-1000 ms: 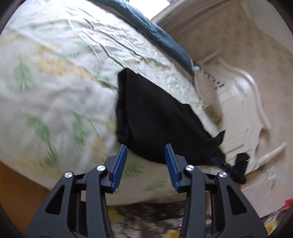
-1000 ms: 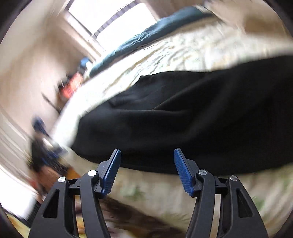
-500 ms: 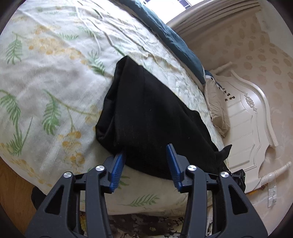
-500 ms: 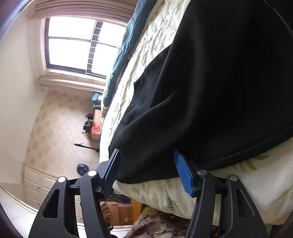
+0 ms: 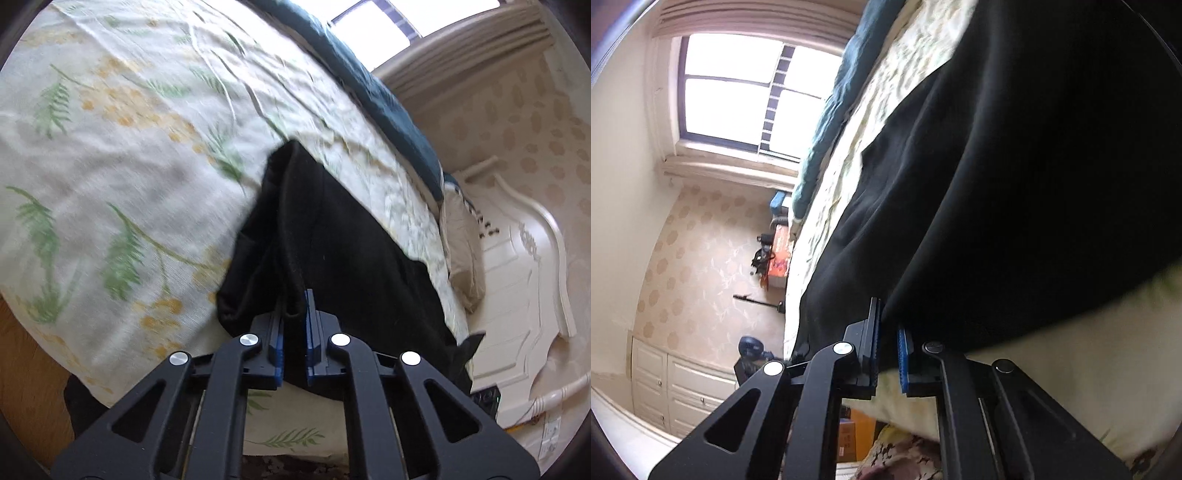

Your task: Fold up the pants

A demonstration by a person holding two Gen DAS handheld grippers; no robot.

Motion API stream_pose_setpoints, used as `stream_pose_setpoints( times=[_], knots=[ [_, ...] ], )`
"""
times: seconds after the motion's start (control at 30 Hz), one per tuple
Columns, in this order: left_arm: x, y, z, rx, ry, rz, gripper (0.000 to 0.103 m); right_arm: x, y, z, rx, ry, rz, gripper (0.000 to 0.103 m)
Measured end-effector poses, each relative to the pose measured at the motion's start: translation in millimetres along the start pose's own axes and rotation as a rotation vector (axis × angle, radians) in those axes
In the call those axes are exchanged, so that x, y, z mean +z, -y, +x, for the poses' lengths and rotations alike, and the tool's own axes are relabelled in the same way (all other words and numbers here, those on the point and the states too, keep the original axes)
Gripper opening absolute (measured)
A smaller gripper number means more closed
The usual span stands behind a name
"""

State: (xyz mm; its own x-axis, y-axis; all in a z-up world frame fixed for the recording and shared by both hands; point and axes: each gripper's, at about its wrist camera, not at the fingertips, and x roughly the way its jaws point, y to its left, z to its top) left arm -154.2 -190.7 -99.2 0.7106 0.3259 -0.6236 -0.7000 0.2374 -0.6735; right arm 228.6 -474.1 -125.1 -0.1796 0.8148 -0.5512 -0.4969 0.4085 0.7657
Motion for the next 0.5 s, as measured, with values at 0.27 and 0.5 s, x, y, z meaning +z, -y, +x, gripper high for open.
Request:
stream_pose_setpoints(
  times=[0.27, 0.5],
  knots=[
    [5, -11, -1, 0.02, -0.033, 0.059, 0.008, 3, 16, -7, 0.016, -0.048, -0.016, 0.014],
    [-1, 17, -46, 0.135, 0.046, 0.237, 0.024, 44, 44, -150, -0.072, 0.239, -0.008, 0.056]
  ],
)
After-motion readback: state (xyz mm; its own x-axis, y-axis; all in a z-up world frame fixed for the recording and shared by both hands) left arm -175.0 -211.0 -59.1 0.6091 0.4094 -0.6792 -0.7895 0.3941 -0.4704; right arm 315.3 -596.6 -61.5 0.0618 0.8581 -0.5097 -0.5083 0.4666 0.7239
